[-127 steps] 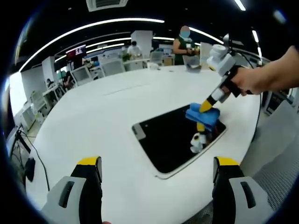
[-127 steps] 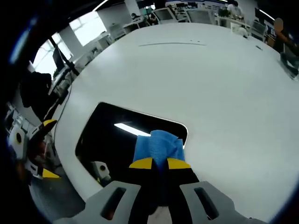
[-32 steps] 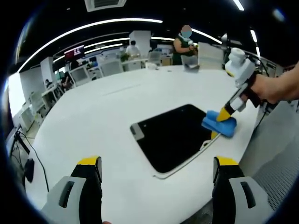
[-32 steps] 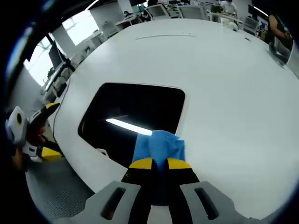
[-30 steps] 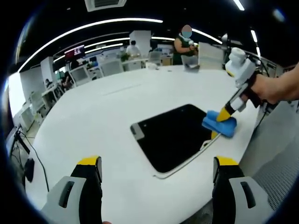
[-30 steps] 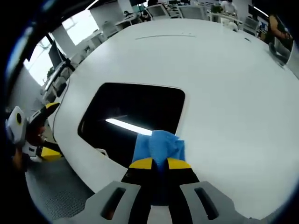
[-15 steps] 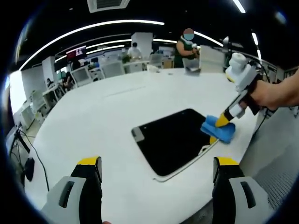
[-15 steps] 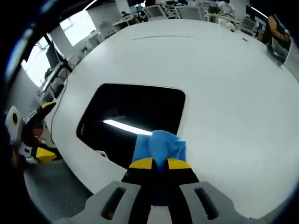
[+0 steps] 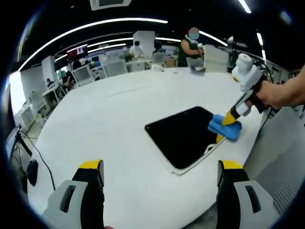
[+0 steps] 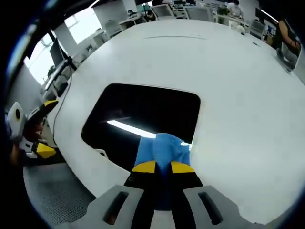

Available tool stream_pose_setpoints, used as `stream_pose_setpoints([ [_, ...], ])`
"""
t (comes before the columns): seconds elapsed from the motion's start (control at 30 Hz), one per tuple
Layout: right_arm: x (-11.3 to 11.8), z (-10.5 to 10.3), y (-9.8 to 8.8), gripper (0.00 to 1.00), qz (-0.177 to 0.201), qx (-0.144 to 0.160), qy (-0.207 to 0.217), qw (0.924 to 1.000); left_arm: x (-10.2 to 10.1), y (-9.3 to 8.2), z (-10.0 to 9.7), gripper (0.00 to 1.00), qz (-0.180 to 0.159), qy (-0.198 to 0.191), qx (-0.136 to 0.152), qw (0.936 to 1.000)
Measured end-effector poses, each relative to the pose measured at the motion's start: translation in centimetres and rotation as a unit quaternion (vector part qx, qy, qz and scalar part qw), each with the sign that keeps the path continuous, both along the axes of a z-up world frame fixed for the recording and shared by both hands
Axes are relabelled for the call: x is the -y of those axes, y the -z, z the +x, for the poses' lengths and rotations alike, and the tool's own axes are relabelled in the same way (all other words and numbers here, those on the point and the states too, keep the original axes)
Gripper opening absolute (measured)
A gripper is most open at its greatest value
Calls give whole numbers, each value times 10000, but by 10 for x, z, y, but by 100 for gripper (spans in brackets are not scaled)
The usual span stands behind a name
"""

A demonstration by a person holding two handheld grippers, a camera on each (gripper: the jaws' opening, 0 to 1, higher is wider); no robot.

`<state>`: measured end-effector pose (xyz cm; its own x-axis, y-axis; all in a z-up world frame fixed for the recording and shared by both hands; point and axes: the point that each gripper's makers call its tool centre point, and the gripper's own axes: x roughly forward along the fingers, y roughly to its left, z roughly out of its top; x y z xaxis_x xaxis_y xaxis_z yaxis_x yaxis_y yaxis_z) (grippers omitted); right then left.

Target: Wipe the mirror surface with the cleaning cloth until all visible marks leave the cleaned area.

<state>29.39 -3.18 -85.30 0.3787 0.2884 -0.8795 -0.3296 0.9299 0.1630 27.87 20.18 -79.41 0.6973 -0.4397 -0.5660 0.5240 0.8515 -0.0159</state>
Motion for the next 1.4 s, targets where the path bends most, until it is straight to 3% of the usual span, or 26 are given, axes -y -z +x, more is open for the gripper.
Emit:
stream_pose_setpoints([
  [0.17,-7,0,0,4,23,-18,-27,10000,4,-1,0,100,141,209,88,9996],
  [0.57,-27,-1,-1,4,108,-52,-56,9999,7,-8,4,100,-75,394,153,9991],
  [0.7,-34,-2,-1,4,141,-41,-104,9998,3,-9,6,100,-277,270,49,9992],
  [1.4,-80,-3,-1,4,227,-56,-372,9990,-2,-12,6,100,-453,143,12,9989],
])
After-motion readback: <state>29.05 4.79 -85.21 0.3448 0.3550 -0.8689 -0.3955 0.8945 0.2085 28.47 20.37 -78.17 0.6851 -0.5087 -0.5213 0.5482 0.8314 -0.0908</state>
